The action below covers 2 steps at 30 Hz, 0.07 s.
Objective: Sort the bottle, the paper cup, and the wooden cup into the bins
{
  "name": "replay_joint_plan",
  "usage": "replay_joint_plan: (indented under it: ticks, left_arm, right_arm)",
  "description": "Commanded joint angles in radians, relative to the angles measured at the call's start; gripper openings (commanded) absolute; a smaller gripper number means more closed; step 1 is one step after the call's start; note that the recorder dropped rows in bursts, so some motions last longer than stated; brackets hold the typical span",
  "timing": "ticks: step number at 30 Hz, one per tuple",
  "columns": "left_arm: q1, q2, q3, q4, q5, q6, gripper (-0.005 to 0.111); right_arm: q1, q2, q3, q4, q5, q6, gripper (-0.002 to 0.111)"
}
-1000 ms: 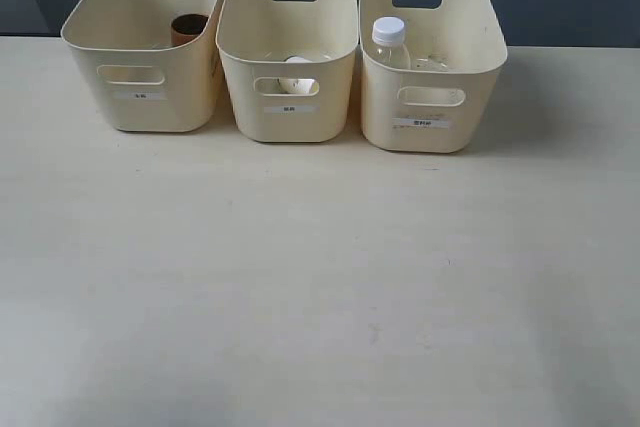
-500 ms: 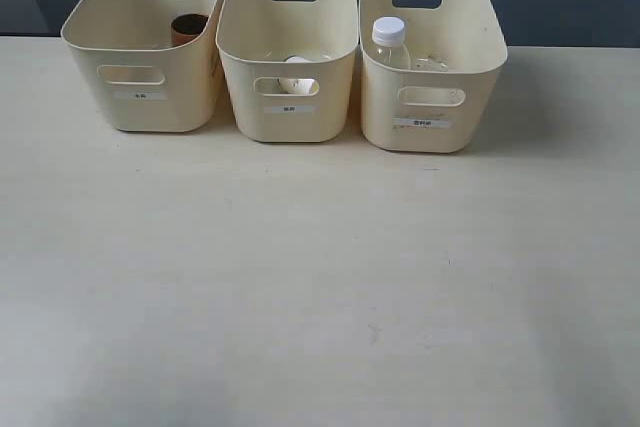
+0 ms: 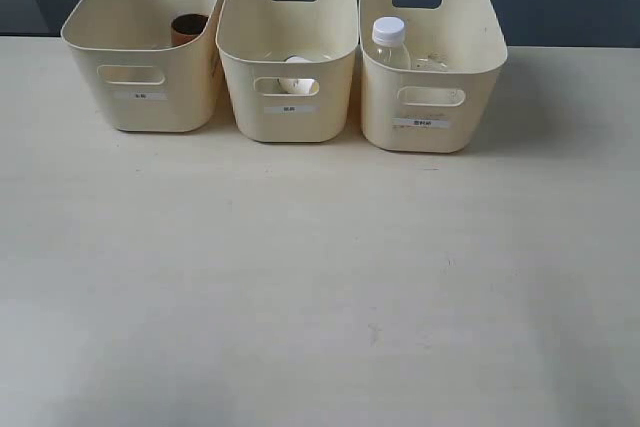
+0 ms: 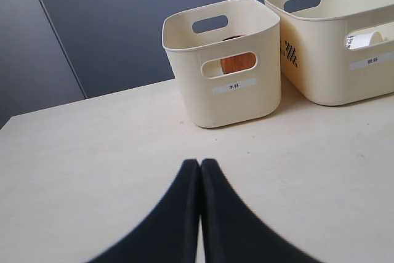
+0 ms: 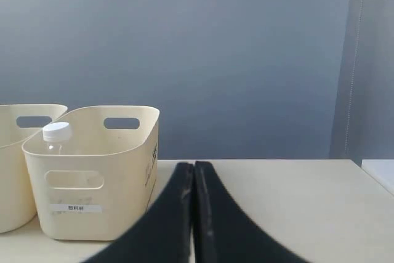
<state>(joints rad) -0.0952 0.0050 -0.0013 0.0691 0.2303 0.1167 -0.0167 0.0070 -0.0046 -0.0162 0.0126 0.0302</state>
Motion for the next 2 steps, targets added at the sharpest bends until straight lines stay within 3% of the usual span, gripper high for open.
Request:
replay_joint_plan:
  ticks: [1,2]
  left_arm:
    - [-0.007,-0.005,0.001,0.000,-0.005,-0.002,0.000]
    - [-0.007,-0.005,0.001,0.000,-0.005,-0.002,0.000]
  right_arm:
    - [-0.007,-0.007,0.005,-0.001,-0.005,-0.005,-0.001]
    - [-0.007,-0.007,0.005,-0.001,-0.005,-0.005,-0.001]
